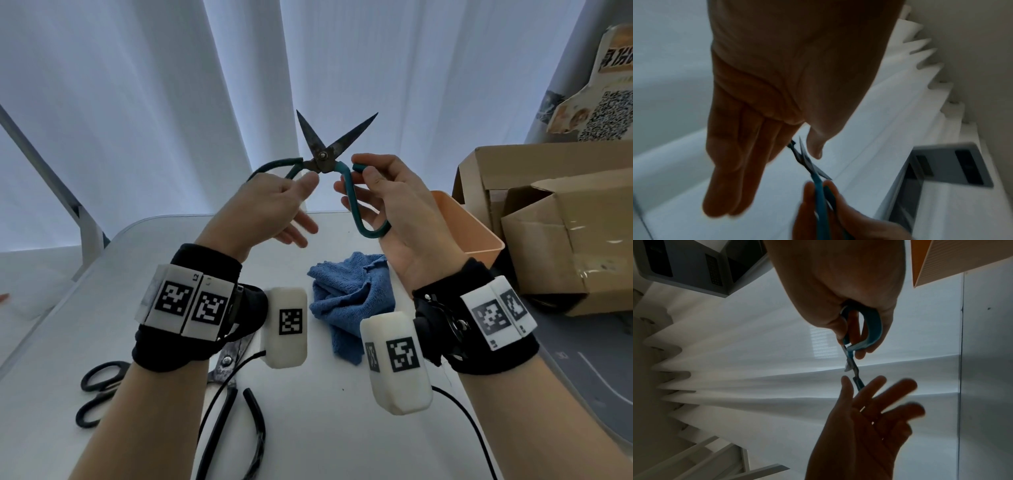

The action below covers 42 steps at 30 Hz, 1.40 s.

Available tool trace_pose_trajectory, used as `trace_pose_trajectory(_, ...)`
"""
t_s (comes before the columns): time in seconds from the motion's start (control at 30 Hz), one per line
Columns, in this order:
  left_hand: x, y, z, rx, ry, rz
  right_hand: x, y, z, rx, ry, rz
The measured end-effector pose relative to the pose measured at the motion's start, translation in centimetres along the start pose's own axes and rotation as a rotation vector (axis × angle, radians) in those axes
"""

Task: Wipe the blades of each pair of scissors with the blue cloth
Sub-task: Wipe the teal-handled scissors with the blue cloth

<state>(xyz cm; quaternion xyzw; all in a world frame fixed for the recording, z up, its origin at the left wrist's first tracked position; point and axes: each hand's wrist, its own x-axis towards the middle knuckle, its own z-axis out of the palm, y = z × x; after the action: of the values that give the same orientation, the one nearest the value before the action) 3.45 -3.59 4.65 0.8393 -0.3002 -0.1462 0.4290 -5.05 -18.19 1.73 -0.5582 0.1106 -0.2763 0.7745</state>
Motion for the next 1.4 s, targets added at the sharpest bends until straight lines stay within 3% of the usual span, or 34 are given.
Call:
trace_pose_trajectory(0.2,0.4,0.4,0.1,-0.344,0.096,0.073,-0.5,-0.6,0.2,-0.053,-0.221,0.045)
trace_pose_trajectory(0.37,0.3,0.5,0.1,-0.556,0.202,0.105,-0.6,-0.7,0.5,0.057,-0.259,0.066)
trace_pose_trajectory(0.47,0.3,0.4,0.6,-0.608,0.299,0.147,-0.7,-0.8,0.5,0.008,-0.259,0.061)
trace_pose_trajectory(0.7,1.0,-0.1,0.0,-0.526,0.475,0.189,-0.9,-0.3,-0.2,-0.534,-0.401,0.118)
trace_pose_trajectory(0.87,1.0,-0.7,-1.1,-0.501,0.506,0.186,-1.2,0.3,-0.1,-1.077,-0.717,0.237)
trace_pose_trajectory(1.0,0.8,-0.7,-1.7,-0.534,0.521,0.196,-1.8,1.1,0.3,-1.333,-0.914,0.272)
trace_pose_trajectory(1.23,0.6,-0.5,-1.8,-0.534,0.518,0.184,-1.3,1.7,0.0,-1.441,-0.905,0.344)
trace_pose_trajectory(1.33,0.3,-0.3,-1.8,-0.497,0.516,0.162,-1.1,1.8,-0.2,-1.456,-0.861,0.302)
trace_pose_trajectory(1.4,0.2,-0.1,-1.7,-0.48,0.516,0.155,-0.7,1.6,-0.4,-1.407,-0.755,0.221)
